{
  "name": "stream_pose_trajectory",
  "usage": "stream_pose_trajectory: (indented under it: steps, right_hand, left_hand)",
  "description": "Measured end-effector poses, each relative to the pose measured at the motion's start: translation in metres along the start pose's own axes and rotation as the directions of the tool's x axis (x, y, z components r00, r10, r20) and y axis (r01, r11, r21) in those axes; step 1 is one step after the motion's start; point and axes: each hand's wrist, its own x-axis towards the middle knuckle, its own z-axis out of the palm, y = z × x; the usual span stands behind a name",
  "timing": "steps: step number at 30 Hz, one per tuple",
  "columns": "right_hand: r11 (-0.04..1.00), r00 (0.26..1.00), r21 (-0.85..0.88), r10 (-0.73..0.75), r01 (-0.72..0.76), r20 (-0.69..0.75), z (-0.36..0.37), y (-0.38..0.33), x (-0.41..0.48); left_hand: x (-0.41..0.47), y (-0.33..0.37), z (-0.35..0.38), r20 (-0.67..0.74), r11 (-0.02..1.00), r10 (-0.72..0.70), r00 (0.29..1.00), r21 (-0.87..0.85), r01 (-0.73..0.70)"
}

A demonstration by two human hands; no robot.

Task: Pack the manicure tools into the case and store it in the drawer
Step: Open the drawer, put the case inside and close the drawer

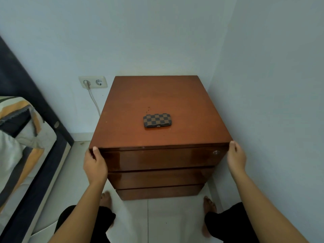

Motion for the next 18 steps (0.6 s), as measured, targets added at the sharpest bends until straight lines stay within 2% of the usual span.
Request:
stream_pose_trajectory:
  steps: [6, 18]
  right_hand:
    - [0.998, 0.999, 0.05, 0.048, -0.049, 0.021, -0.005, -0.001, -0.009]
    - [0.995, 0.999, 0.1, 0.011, -0.006, -0.049, -0.061, 0.03, -0.089]
  left_hand:
    - [-0.002, -0.003, -0.007, -0.012, 1.0, -0.02, 1.0, -0.005, 0.02]
    - [-0.081, -0.021, -0.06, -0.059, 1.0, -0.015, 0.998, 0.013, 0.016]
